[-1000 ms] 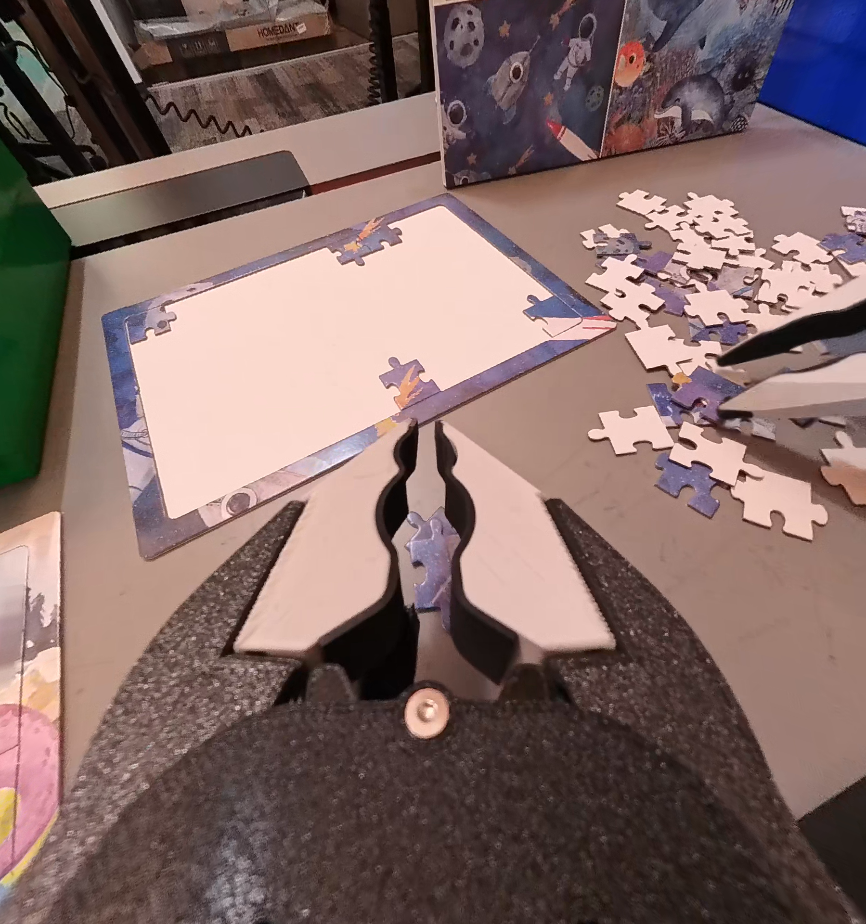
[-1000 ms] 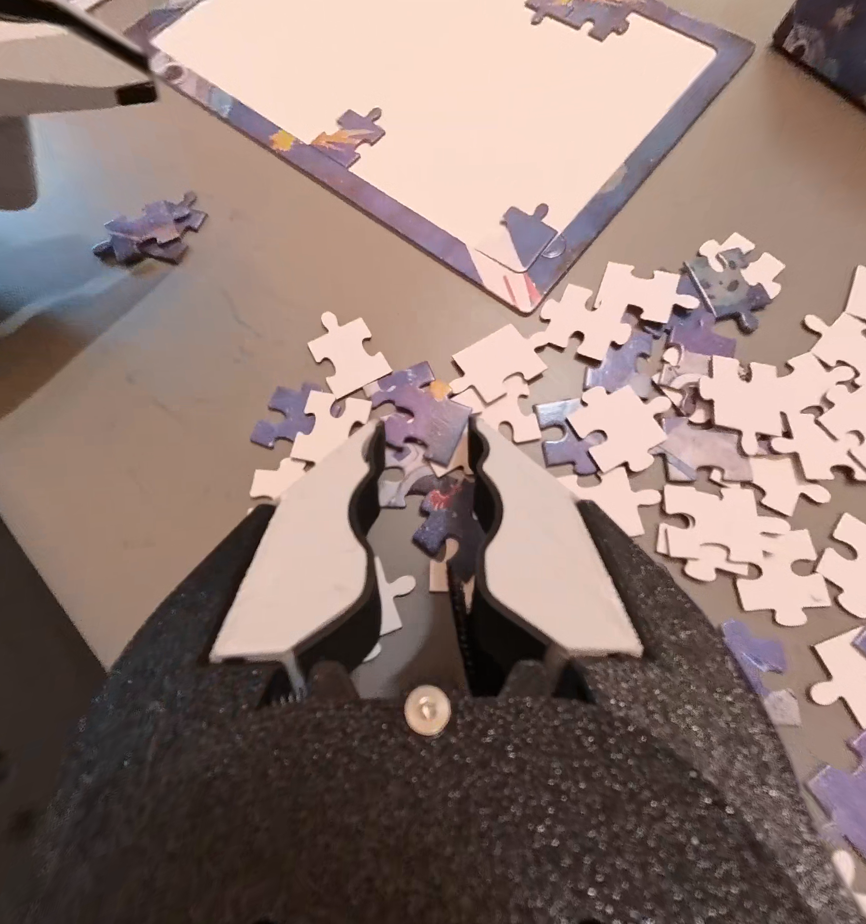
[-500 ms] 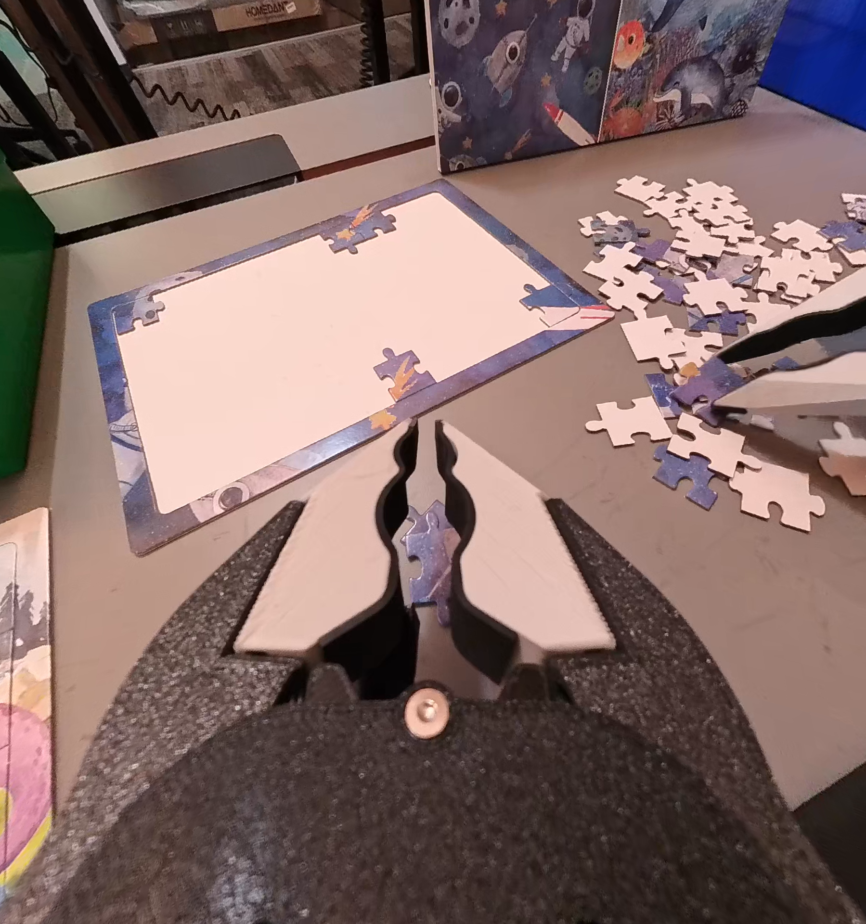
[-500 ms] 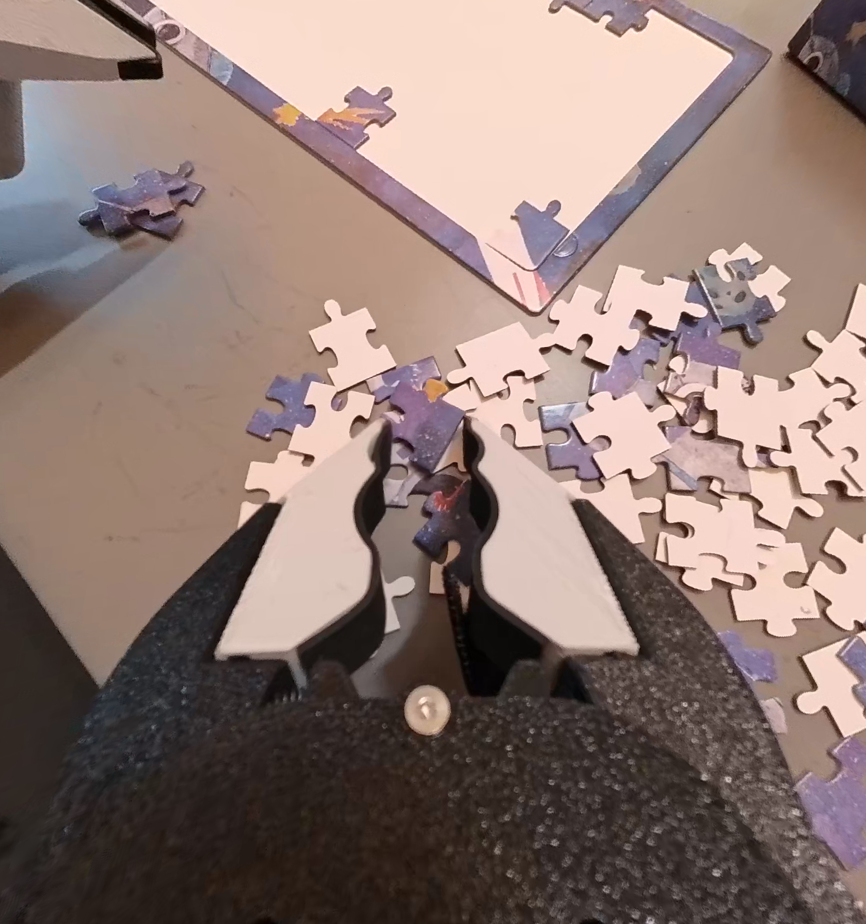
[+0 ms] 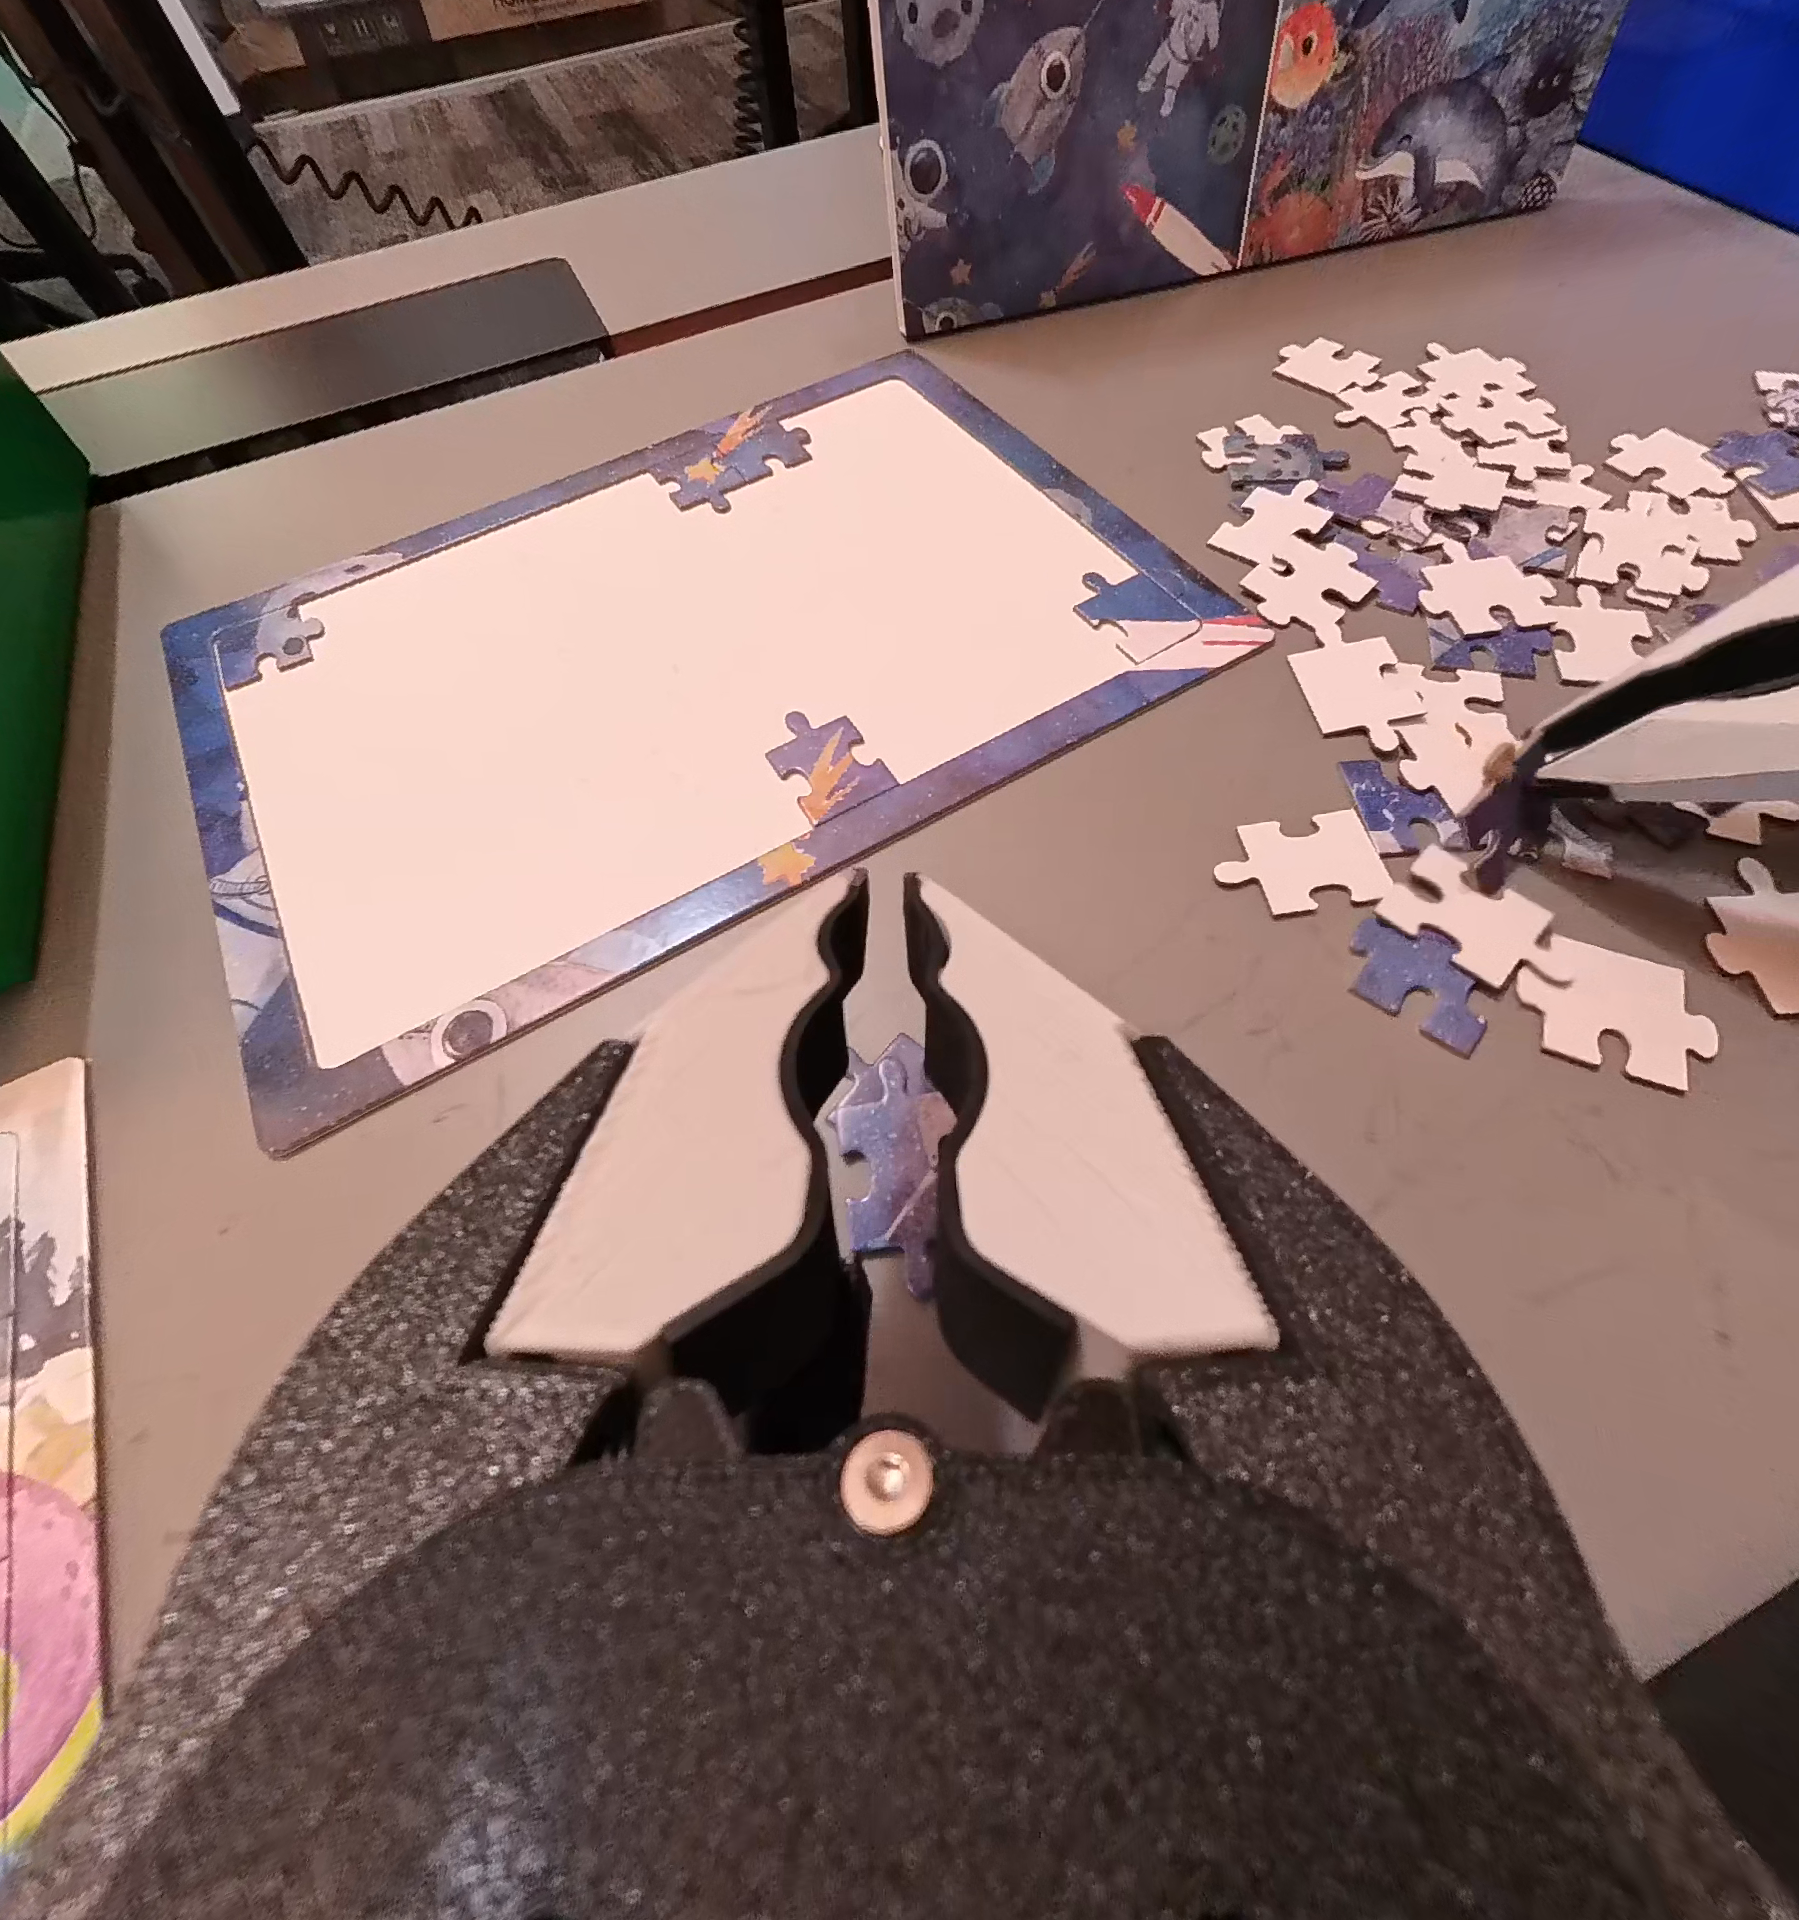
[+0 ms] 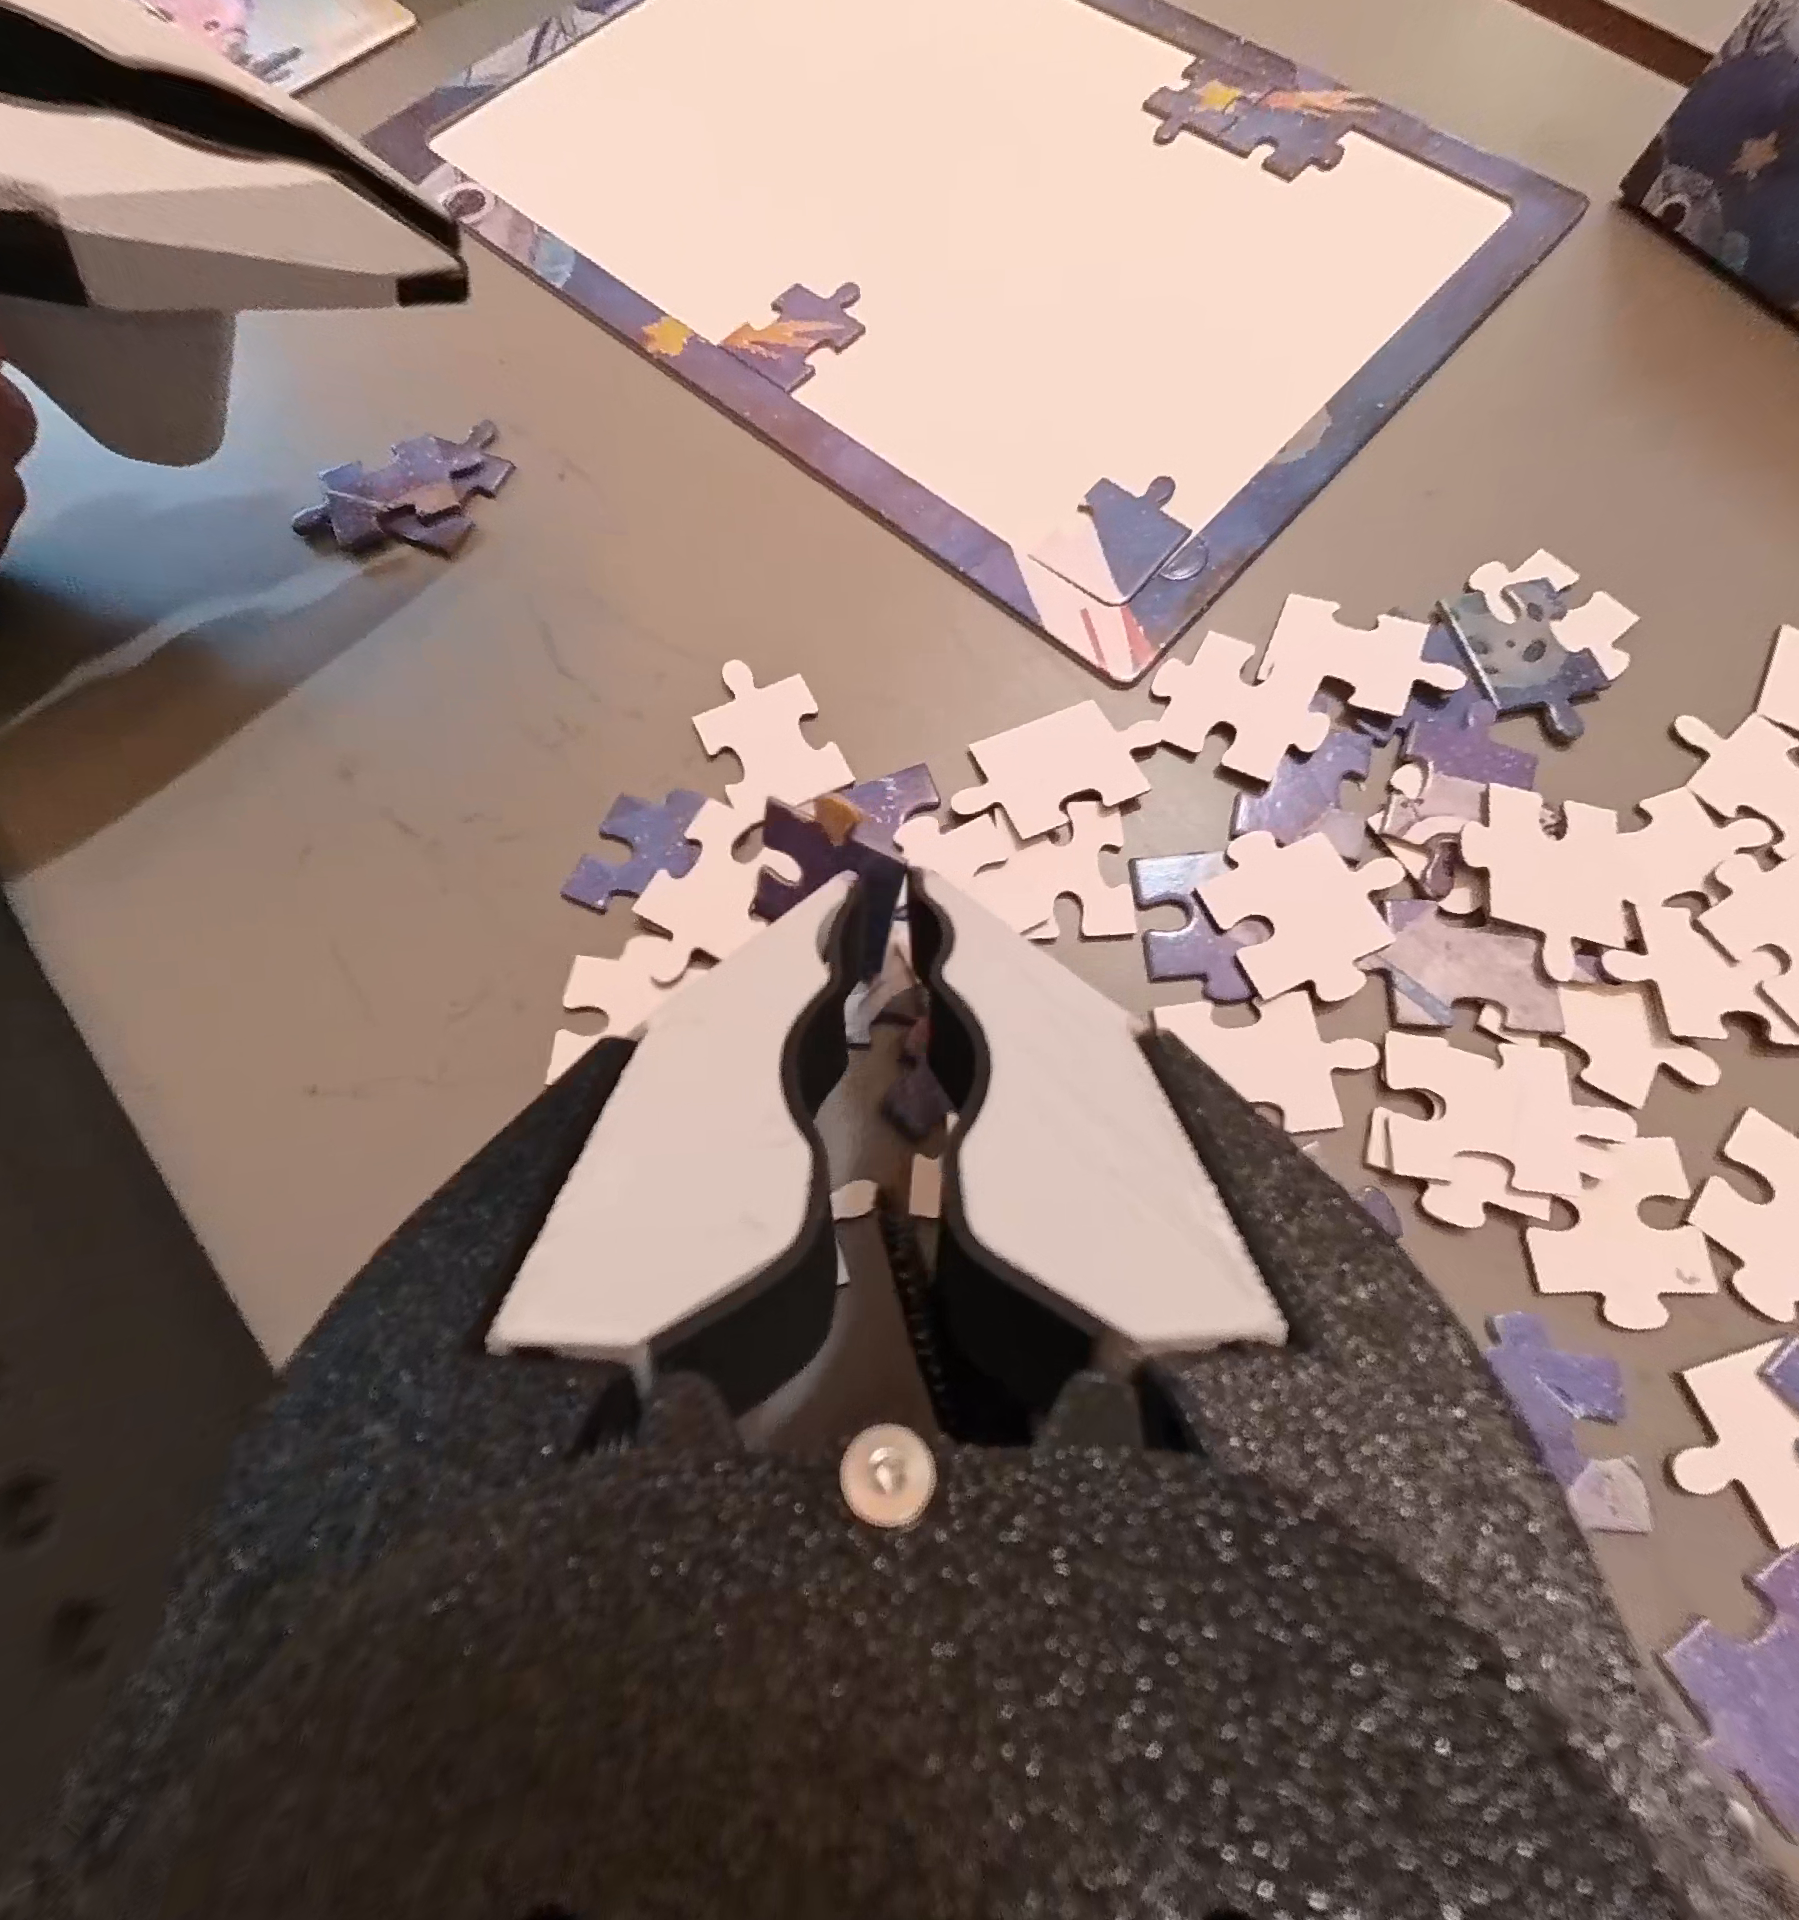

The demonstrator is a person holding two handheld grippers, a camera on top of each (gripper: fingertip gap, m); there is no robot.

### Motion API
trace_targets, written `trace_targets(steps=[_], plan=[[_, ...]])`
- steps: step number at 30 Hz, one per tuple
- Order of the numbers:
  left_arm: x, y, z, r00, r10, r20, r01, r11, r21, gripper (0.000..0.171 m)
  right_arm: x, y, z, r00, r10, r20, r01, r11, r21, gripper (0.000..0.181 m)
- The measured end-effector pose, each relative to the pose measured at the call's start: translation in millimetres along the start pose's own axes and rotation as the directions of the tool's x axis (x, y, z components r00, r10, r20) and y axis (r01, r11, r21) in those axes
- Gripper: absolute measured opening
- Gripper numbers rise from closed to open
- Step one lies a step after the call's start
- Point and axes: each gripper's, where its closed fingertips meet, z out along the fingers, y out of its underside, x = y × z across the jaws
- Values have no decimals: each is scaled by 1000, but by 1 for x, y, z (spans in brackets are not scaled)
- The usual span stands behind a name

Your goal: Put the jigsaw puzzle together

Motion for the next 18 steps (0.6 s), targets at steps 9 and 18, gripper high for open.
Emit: trace_targets(steps=[9,18], plan=[[16,-9,-4,997,46,-69,-42,998,55,6,-6,-12,-12,976,152,159,-166,983,80,0],[29,-13,-7,989,105,-104,-96,992,88,6,1,-18,-22,933,271,236,-306,944,126,0]])
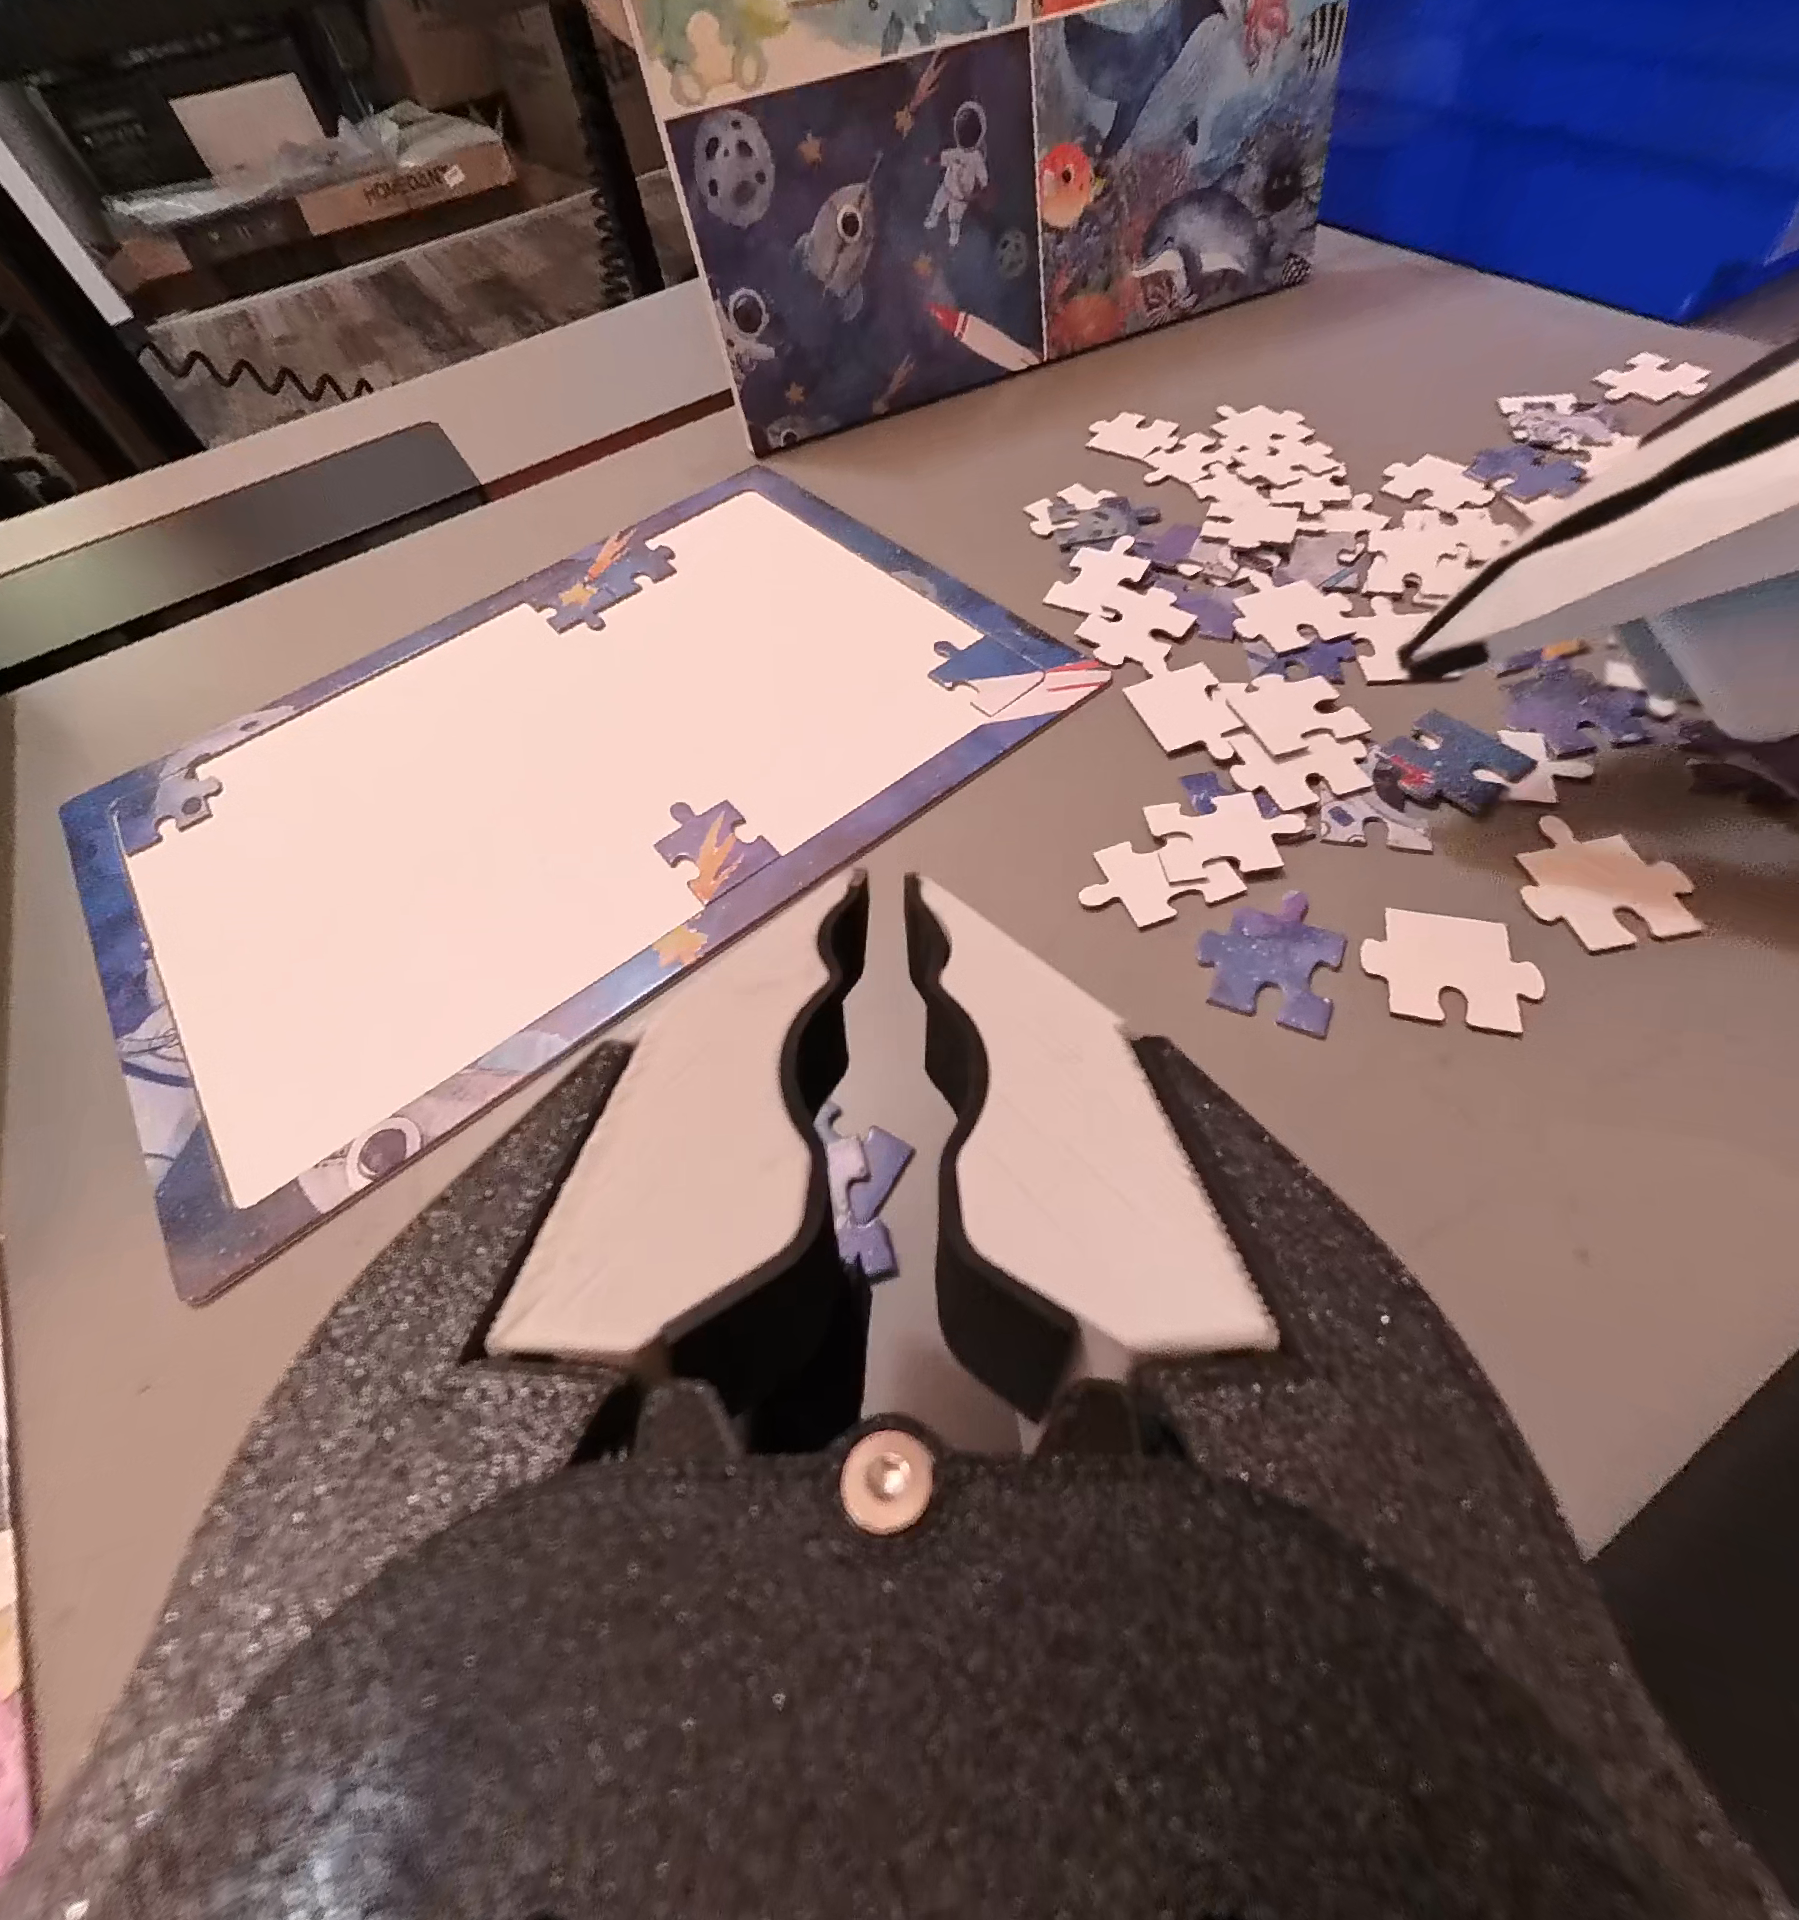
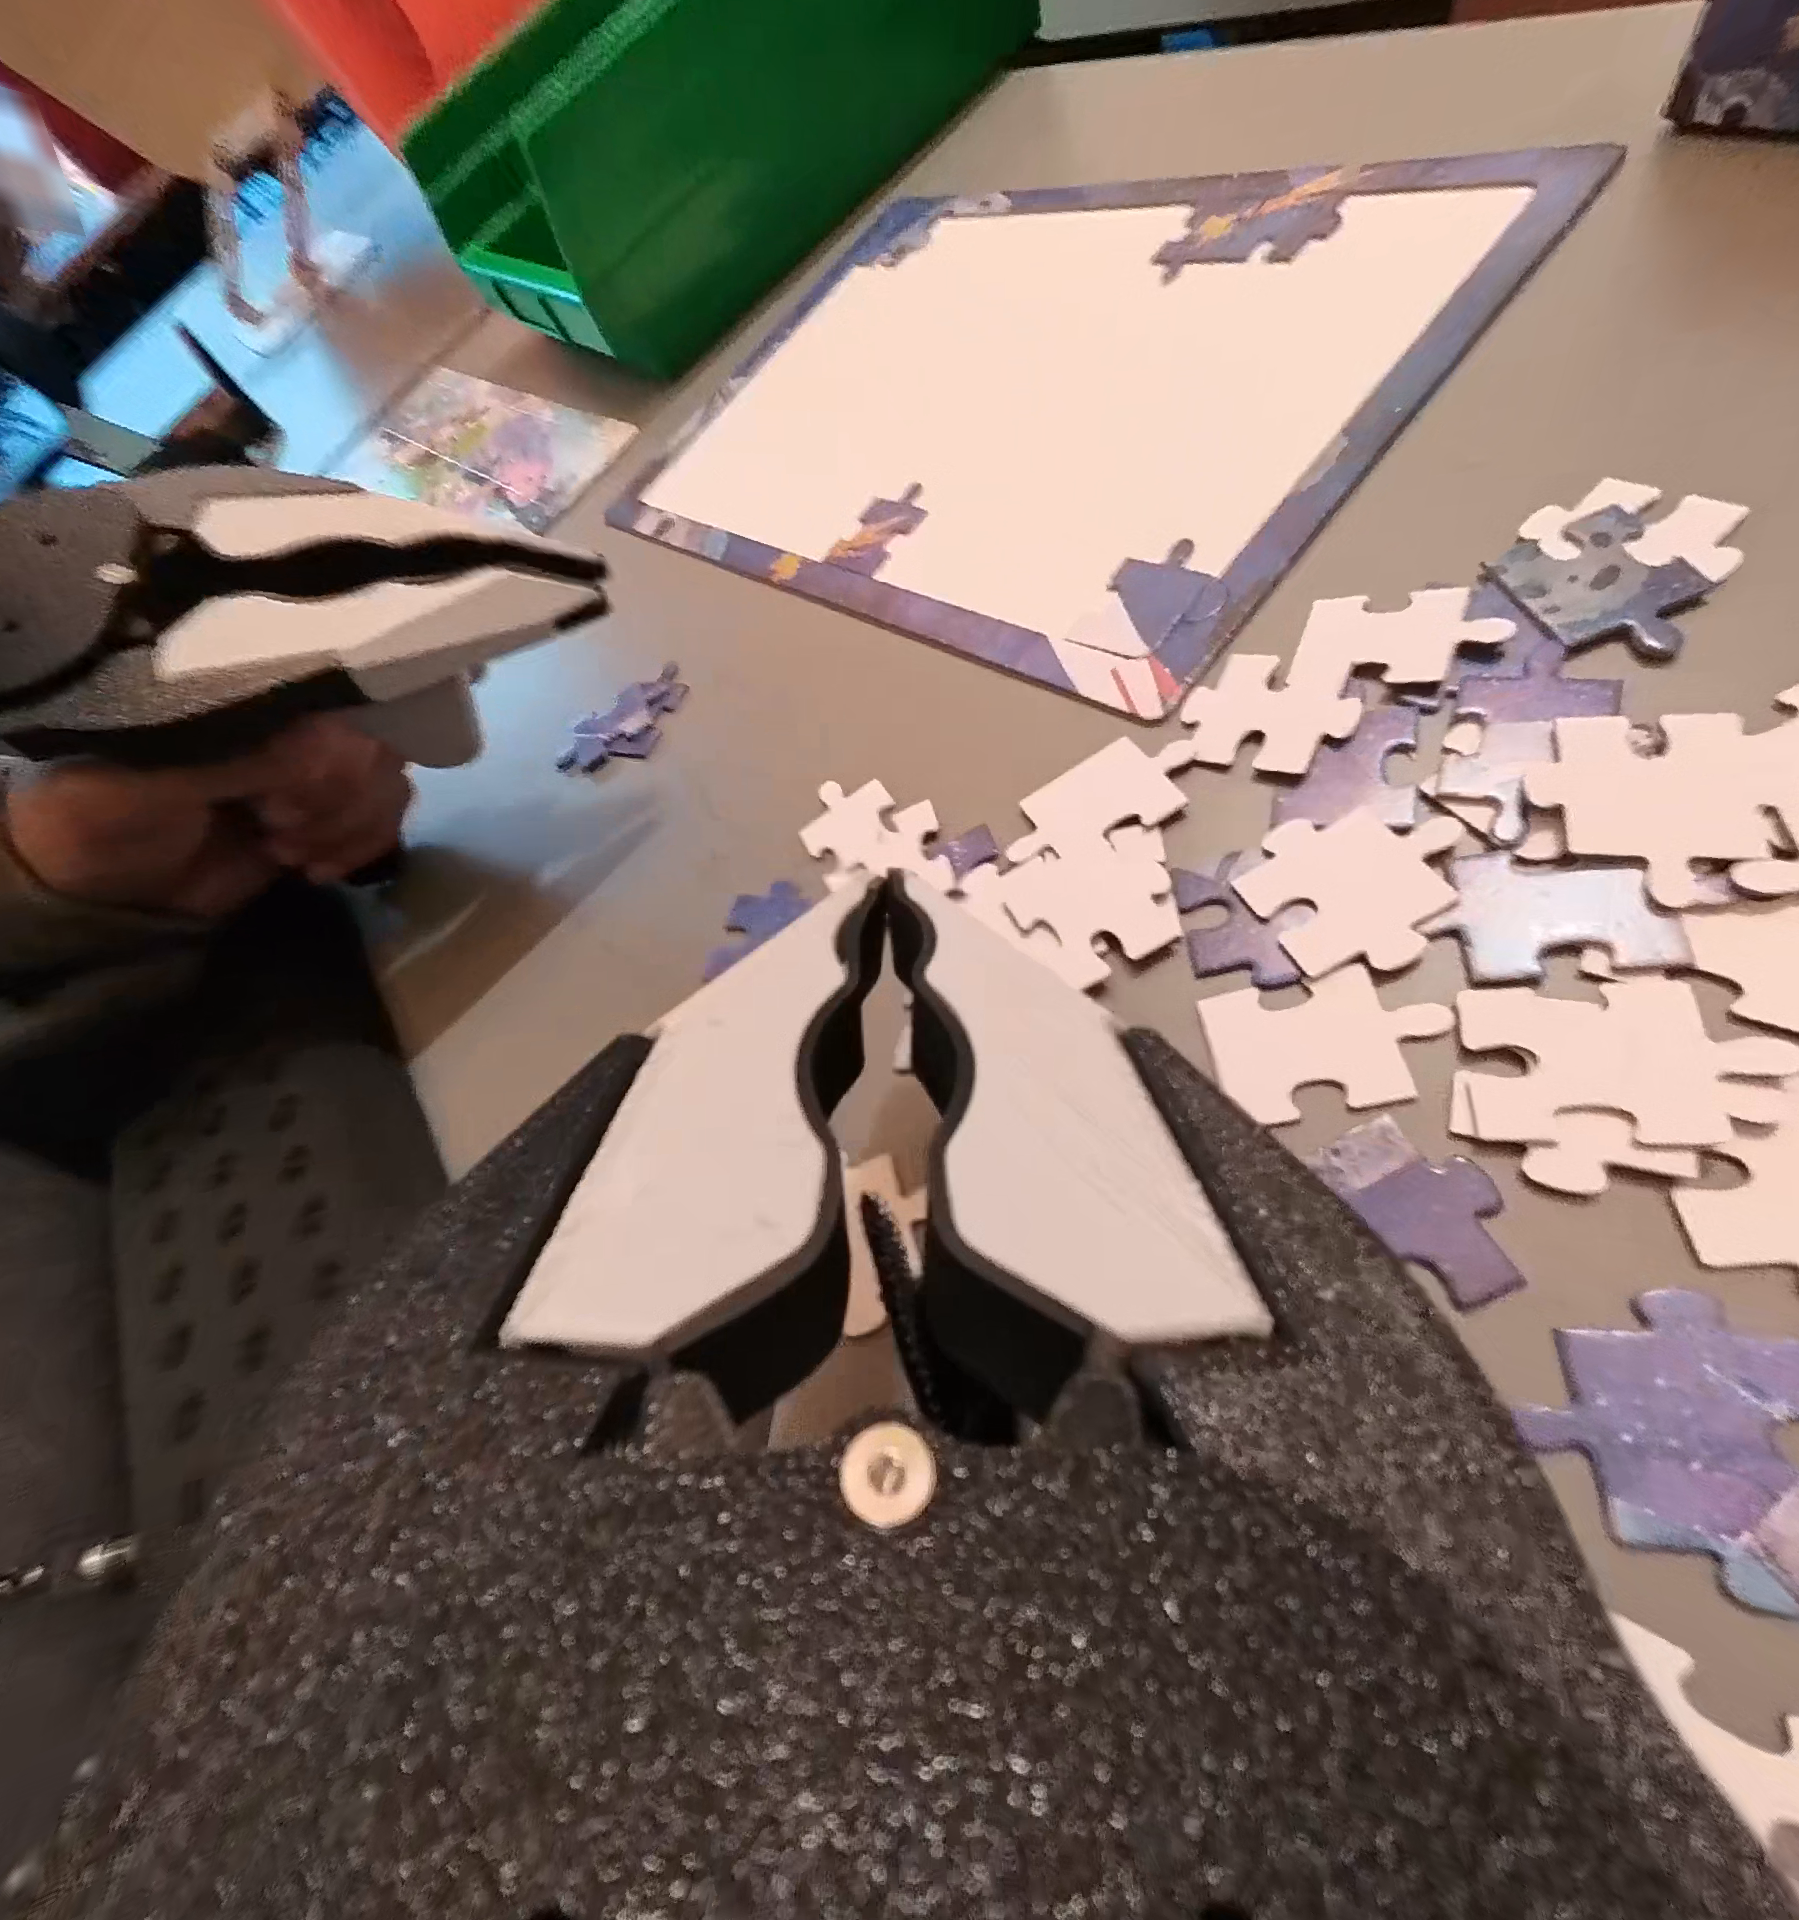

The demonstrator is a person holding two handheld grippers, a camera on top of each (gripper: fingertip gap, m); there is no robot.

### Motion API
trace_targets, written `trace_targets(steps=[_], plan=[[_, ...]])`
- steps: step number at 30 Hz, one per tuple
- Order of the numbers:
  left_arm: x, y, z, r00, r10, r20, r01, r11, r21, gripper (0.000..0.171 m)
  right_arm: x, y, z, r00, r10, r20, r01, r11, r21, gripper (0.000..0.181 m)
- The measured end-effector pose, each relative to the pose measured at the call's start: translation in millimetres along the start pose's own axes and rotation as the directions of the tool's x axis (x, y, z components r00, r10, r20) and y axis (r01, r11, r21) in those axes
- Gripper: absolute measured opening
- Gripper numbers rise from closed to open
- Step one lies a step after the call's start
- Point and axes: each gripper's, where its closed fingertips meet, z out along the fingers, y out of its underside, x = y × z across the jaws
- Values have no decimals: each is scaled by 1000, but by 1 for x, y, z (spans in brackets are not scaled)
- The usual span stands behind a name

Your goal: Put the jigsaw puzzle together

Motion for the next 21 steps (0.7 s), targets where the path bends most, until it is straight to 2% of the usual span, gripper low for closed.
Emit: trace_targets(steps=[4,6,10,15,18,21], plan=[[-2,2,0,1000,2,14,-2,1000,-11,6,28,10,2,965,-128,-229,110,990,-89,2],[-5,5,1,1000,6,29,-5,1000,-24,6,35,12,3,937,-189,-293,157,979,-128,17],[-6,7,2,999,5,35,-3,999,-39,6,29,15,8,935,-225,-273,189,970,-153,28],[-7,8,3,999,6,39,-4,999,-47,6,29,-5,23,939,-249,-239,213,963,-166,31],[-7,8,3,999,13,41,-11,999,-44,6,43,-17,37,934,-281,-219,230,945,-231,40],[-7,7,1,999,15,42,-14,999,-39,6,51,-9,46,933,-311,-181,244,916,-318,48]])
